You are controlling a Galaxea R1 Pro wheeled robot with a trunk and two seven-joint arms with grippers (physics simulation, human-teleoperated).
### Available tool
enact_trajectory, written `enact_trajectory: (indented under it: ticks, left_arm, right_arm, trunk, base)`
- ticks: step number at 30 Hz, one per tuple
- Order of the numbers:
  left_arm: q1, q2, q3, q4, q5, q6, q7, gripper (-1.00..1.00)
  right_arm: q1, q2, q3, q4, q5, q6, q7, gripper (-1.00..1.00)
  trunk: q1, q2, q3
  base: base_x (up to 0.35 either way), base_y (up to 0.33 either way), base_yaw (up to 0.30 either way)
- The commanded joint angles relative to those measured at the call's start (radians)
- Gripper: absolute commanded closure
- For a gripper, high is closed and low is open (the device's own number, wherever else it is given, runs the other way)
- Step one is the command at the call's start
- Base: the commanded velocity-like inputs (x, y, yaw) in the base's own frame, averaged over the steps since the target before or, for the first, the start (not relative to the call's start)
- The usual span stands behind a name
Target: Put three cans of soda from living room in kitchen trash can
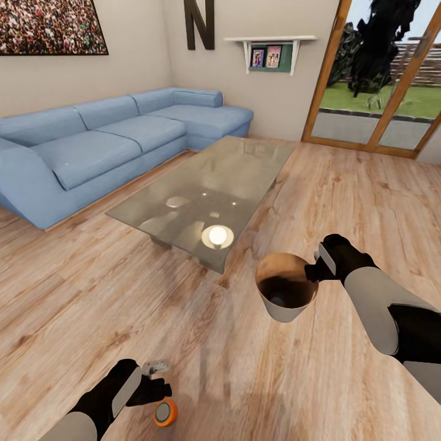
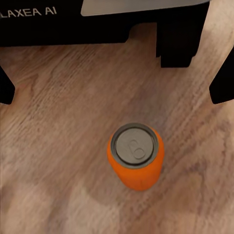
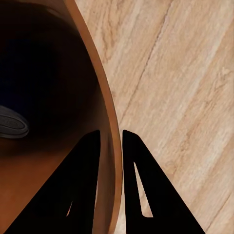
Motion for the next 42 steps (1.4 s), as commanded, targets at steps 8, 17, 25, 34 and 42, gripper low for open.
enact_trajectory:
  ticks: [8,17,25,34,42]
  left_arm:
    - [0.000,0.003,0.000,-0.002,0.000,-0.004,-0.003,-1.00]
    - [0.000,0.005,0.000,-0.001,0.000,-0.053,-0.004,-1.00]
    - [0.000,0.001,0.000,-0.002,-0.002,-0.090,-0.005,-1.00]
    - [0.000,0.000,-0.002,0.007,-0.008,-0.115,-0.003,-1.00]
    - [0.001,-0.001,-0.005,0.009,-0.009,-0.118,-0.003,-1.00]
  right_arm:
    - [0.000,0.000,-0.001,0.000,-0.010,0.000,0.004,1.00]
    - [0.000,0.000,0.001,0.000,-0.010,0.000,0.004,1.00]
    - [0.000,-0.001,0.001,0.000,-0.010,0.000,0.004,1.00]
    - [0.000,0.000,0.001,0.000,-0.010,0.000,0.004,1.00]
    - [0.000,0.000,0.001,0.000,-0.010,0.000,0.004,1.00]
  trunk:
    - [0.019,-0.035,-0.016]
    - [0.027,-0.049,-0.022]
    - [0.042,-0.077,-0.034]
    - [0.046,-0.084,-0.038]
    - [0.073,-0.133,-0.059]
  base:
    - [0.000,0.000,0.000]
    - [0.000,0.000,0.000]
    - [0.000,0.000,0.000]
    - [0.000,0.000,0.000]
    - [0.000,0.000,0.000]
